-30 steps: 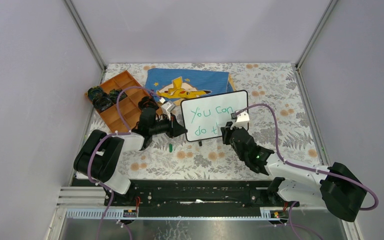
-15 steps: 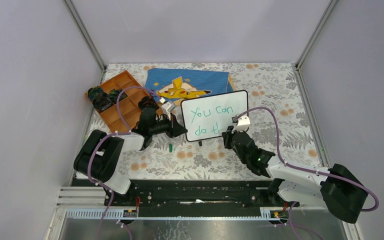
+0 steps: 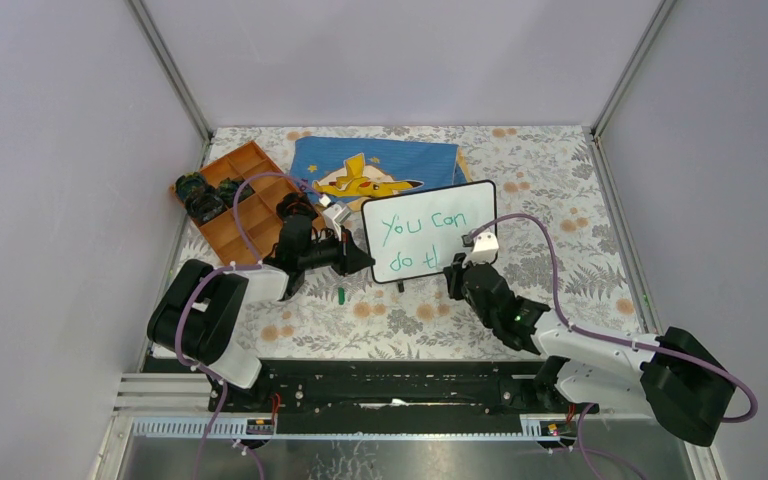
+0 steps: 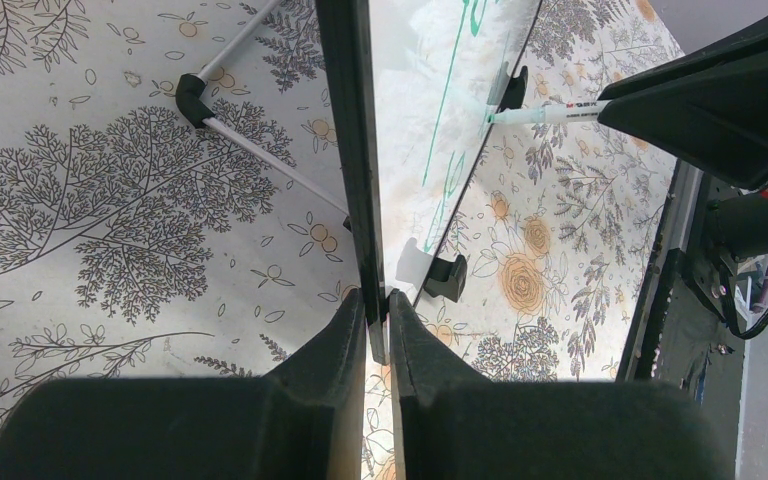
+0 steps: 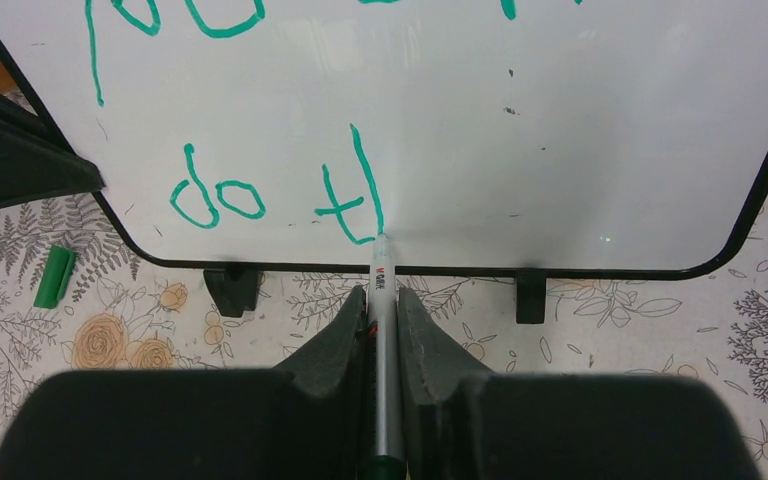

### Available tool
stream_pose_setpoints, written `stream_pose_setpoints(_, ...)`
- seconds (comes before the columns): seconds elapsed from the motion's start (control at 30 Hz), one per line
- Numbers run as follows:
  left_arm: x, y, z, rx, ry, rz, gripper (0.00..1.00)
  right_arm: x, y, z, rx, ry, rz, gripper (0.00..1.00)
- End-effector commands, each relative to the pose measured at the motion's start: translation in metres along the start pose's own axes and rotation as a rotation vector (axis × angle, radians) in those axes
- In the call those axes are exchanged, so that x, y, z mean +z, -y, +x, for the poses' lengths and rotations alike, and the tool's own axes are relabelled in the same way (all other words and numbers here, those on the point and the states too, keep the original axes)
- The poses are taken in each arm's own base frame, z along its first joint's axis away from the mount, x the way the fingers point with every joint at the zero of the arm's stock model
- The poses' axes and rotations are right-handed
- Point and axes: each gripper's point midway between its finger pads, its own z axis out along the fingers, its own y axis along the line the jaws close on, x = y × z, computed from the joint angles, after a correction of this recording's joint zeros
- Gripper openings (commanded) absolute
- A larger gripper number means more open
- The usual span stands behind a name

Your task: Write a sentence on the whiteboard

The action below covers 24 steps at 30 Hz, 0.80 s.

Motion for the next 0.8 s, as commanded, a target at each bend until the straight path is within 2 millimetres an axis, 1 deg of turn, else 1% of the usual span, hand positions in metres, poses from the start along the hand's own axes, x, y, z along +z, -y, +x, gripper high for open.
stream_pose_setpoints(0.0, 0.003, -0.003, 0.0, 0.033, -0.009, -0.019, 0.16, 0.005, -0.003, -0.032, -0.002, 0.073, 0.029, 0.0)
stream_pose_setpoints(0.3, 0.003, -0.003, 0.0, 0.034, -0.009, -0.02, 0.16, 0.009, -0.006, -0.046, -0.007, 0.1, 0.041, 0.0)
stream_pose_setpoints(0.6, 0.003, -0.004, 0.001, 0.035, -0.012, -0.021, 0.16, 0.009, 0.004, -0.055, 0.008, 0.124, 0.075, 0.0)
stream_pose_setpoints(0.77, 0.003, -0.003, 0.001, 0.035, -0.013, -0.02, 0.16, 0.008, 0.01, -0.055, 0.012, 0.124, 0.097, 0.0)
